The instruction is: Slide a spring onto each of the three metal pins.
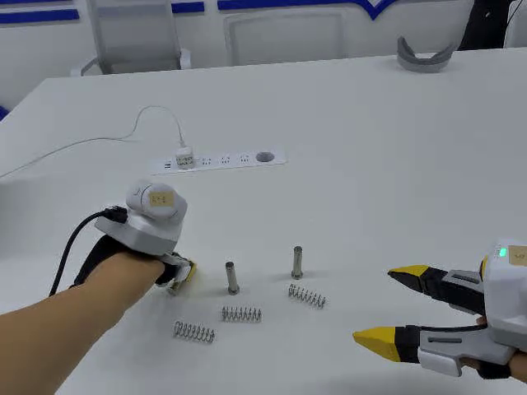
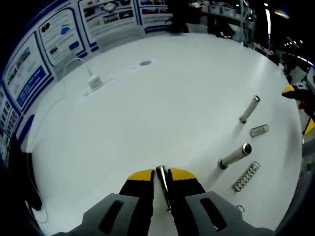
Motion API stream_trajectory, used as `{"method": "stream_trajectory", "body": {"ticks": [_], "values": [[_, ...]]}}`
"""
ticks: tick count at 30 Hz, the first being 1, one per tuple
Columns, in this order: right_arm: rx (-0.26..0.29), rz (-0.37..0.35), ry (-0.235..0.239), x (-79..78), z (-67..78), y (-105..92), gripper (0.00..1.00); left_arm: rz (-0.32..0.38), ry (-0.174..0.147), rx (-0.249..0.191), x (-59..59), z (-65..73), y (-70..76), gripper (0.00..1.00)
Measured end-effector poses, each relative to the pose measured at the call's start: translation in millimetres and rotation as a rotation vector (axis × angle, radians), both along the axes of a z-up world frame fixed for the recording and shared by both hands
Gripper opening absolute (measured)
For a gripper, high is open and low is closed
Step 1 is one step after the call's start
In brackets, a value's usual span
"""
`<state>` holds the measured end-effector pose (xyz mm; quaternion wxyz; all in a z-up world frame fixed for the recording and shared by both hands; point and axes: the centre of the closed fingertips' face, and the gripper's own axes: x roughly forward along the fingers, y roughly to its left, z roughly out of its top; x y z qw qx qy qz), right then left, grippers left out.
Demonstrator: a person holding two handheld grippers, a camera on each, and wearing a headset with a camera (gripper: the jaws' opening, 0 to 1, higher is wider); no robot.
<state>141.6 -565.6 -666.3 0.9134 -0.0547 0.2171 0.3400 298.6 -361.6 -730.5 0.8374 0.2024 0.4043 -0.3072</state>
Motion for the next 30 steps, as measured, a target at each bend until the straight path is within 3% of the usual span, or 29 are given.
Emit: {"method": "stream_trajectory", "body": {"ticks": [11, 17, 25, 30], "values": [[0.001, 0.001, 0.002, -0.2, -0.8, 0.1, 0.64, 0.026, 0.000, 0.024, -1.3, -0.7, 1.7, 0.08], [0.002, -0.002, 0.001, -0.4, -0.4, -0.7, 0.64, 0.053, 0.014, 0.013, -4.0, -1.0, 4.2, 0.07], [-0.004, 0.013, 0.000, -0.4, 0.1, 4.3, 0.64, 0.069, 0.008, -0.059, -10.3, 12.6, 3.2, 0.07], [-0.003, 0.018, -0.002, -0.6, 1.4, 6.0, 0.64, 0.065, -0.005, -0.076, -14.8, 19.5, 4.6, 0.07]]}}
